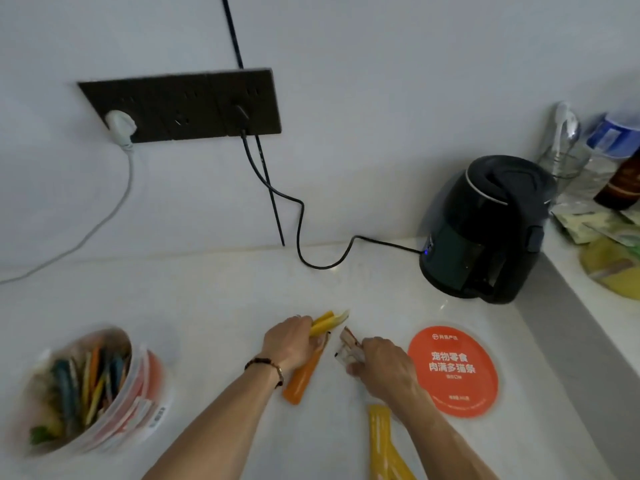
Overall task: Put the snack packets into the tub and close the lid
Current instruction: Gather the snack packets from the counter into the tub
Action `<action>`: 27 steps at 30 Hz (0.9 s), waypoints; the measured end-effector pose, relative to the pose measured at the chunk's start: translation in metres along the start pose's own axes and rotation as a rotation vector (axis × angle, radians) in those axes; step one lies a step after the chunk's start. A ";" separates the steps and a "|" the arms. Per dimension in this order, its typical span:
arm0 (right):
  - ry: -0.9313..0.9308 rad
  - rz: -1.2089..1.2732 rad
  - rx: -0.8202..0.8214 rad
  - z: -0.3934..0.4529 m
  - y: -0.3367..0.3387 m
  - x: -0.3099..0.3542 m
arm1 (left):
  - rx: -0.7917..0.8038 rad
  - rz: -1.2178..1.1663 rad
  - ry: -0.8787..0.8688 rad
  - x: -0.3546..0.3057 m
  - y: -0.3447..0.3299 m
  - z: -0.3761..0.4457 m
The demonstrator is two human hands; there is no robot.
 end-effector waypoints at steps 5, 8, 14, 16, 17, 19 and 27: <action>0.053 0.470 -0.051 -0.009 0.033 0.018 | -0.182 -0.492 0.033 0.039 0.041 -0.048; 0.109 0.728 -0.148 -0.023 0.069 0.061 | -0.379 -0.732 -0.002 0.061 0.087 -0.086; 0.250 1.067 -0.321 -0.049 0.087 0.199 | -0.684 -1.077 0.049 0.134 0.155 -0.164; 0.281 1.185 -0.371 -0.054 0.076 0.251 | -0.791 -1.108 0.096 0.171 0.169 -0.189; 0.291 1.219 -0.413 -0.057 0.071 0.272 | -0.824 -1.113 0.120 0.187 0.172 -0.196; 0.347 1.244 -0.478 -0.064 0.059 0.314 | -0.866 -1.093 0.177 0.221 0.174 -0.206; 0.352 0.585 -0.481 -0.072 -0.008 0.362 | -0.799 -0.688 0.290 0.300 0.133 -0.213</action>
Point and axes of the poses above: each hand's wrist, its own z-axis towards the middle knuckle, its own y-axis out of the back of the hand, x = y × z, the point moved 8 cm from there along z, towards the middle knuckle, and after that the axes turned 5 degrees about y, right-handed, at the moved point
